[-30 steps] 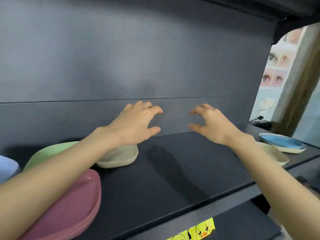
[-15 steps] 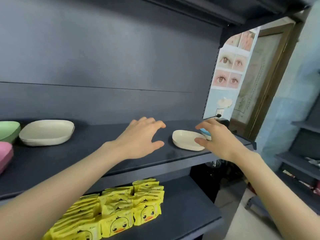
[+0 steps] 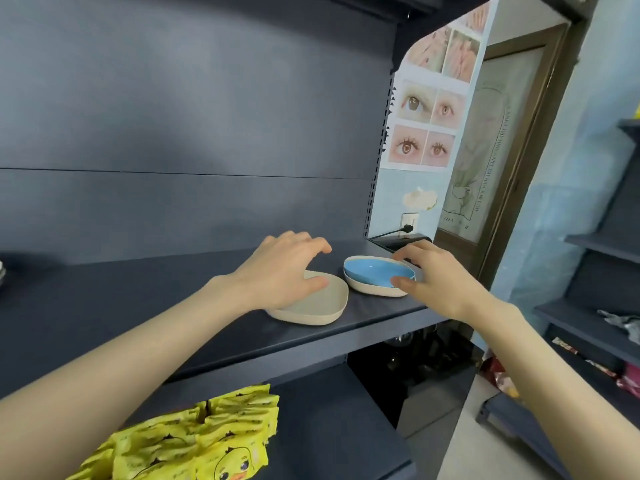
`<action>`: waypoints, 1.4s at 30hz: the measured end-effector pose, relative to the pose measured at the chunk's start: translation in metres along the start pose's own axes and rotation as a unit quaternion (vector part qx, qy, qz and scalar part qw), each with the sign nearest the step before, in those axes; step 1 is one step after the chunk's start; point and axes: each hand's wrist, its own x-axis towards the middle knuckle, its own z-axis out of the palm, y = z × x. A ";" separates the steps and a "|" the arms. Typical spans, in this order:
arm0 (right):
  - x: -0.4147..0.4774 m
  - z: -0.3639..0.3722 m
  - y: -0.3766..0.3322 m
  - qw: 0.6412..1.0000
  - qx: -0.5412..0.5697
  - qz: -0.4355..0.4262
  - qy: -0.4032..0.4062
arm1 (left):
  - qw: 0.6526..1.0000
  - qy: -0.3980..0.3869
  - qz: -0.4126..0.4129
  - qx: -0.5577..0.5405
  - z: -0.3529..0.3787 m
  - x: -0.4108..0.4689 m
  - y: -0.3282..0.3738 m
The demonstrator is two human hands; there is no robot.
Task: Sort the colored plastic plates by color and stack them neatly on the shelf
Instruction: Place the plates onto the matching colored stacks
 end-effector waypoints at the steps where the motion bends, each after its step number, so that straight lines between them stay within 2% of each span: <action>1: 0.010 0.003 0.010 1.000 0.003 0.003 -0.005 | 1.000 -0.004 -0.002 -0.009 0.008 0.014 0.000; 9: 0.088 0.031 0.078 0.998 0.013 0.010 -0.055 | 0.994 -0.057 -0.052 -0.080 0.064 0.112 -0.006; 13: 0.121 0.045 0.105 0.996 0.021 0.009 -0.086 | 0.986 -0.089 -0.114 -0.079 0.088 0.143 -0.010; 16: 0.132 0.050 0.102 0.996 0.037 0.006 -0.077 | 0.981 -0.103 -0.149 -0.070 0.091 0.145 -0.018; 18: 0.171 0.057 0.140 0.991 0.048 -0.041 -0.122 | 0.964 -0.102 -0.231 -0.079 0.115 0.177 -0.006; 23: 0.181 0.068 0.143 0.987 0.088 -0.049 -0.128 | 0.956 -0.103 -0.258 -0.097 0.117 0.178 -0.011; 29: 0.200 0.075 0.155 0.978 0.118 -0.121 -0.126 | 0.941 -0.028 -0.331 -0.073 0.118 0.179 -0.002; 33: 0.203 0.068 0.154 0.964 0.223 -0.118 -0.089 | 0.932 0.085 -0.340 -0.094 0.110 0.168 0.005; 36: 0.203 0.064 0.143 0.945 0.296 -0.129 -0.055 | 0.906 0.169 -0.328 -0.206 0.099 0.152 0.016; 40: 0.192 0.066 0.112 0.927 0.351 -0.134 -0.002 | 0.824 0.261 -0.306 -0.399 0.088 0.111 0.030; 42: 0.183 0.067 0.092 0.919 0.371 -0.132 0.016 | 0.817 0.268 -0.276 -0.430 0.083 0.085 0.034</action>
